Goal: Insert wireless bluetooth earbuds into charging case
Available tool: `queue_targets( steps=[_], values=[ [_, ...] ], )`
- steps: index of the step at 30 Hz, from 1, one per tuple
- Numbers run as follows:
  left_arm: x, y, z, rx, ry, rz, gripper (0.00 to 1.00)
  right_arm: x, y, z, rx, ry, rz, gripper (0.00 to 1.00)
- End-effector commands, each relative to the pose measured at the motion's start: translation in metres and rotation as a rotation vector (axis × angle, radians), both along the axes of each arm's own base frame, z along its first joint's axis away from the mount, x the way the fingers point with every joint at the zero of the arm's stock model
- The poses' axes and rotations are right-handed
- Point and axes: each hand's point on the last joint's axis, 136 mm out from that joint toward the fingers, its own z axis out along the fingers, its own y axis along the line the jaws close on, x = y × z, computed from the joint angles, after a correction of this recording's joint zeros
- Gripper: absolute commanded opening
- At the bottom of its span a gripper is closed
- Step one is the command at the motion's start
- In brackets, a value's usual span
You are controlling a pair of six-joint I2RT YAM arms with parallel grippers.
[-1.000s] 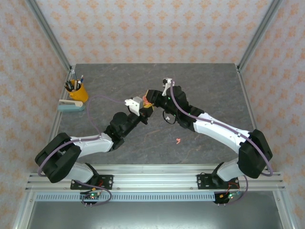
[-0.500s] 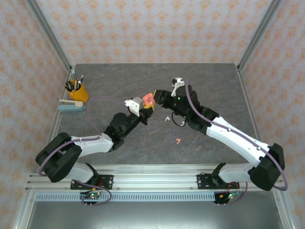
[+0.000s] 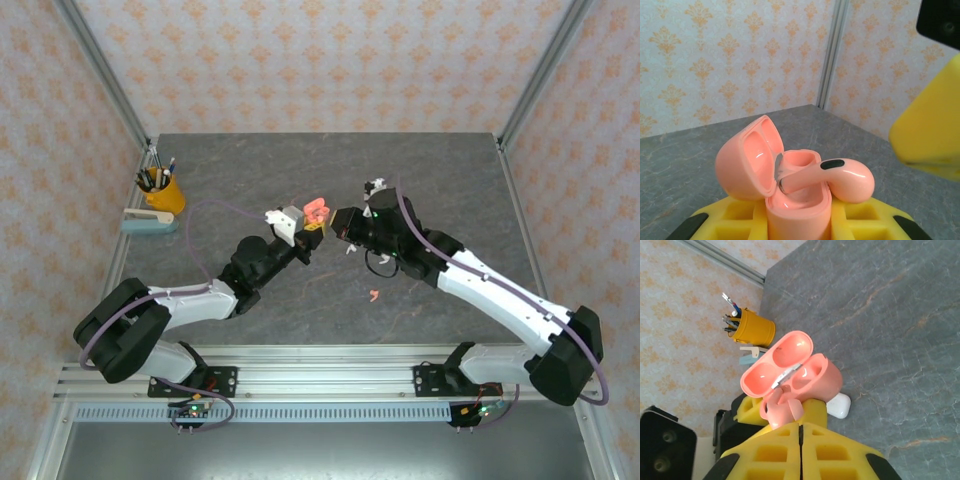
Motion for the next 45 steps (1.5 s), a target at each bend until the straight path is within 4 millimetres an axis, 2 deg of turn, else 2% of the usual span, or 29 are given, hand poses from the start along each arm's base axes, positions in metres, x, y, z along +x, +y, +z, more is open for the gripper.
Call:
queue_targets(
  steps=[1, 12, 32, 45],
  values=[
    [-0.003, -0.005, 0.026, -0.020, -0.065, -0.025, 0.00, -0.003, 0.003, -0.009, 0.014, 0.039, 0.004, 0.07],
    [-0.003, -0.007, 0.029, -0.022, -0.069, -0.034, 0.00, 0.001, 0.010, -0.020, -0.011, 0.058, 0.017, 0.07],
    [-0.007, -0.008, 0.021, -0.014, -0.055, -0.050, 0.00, 0.012, 0.012, 0.008, -0.055, -0.014, 0.022, 0.07],
    [-0.008, -0.009, 0.018, -0.016, -0.048, -0.058, 0.00, 0.018, 0.012, 0.014, -0.078, -0.037, 0.018, 0.06]
  ],
)
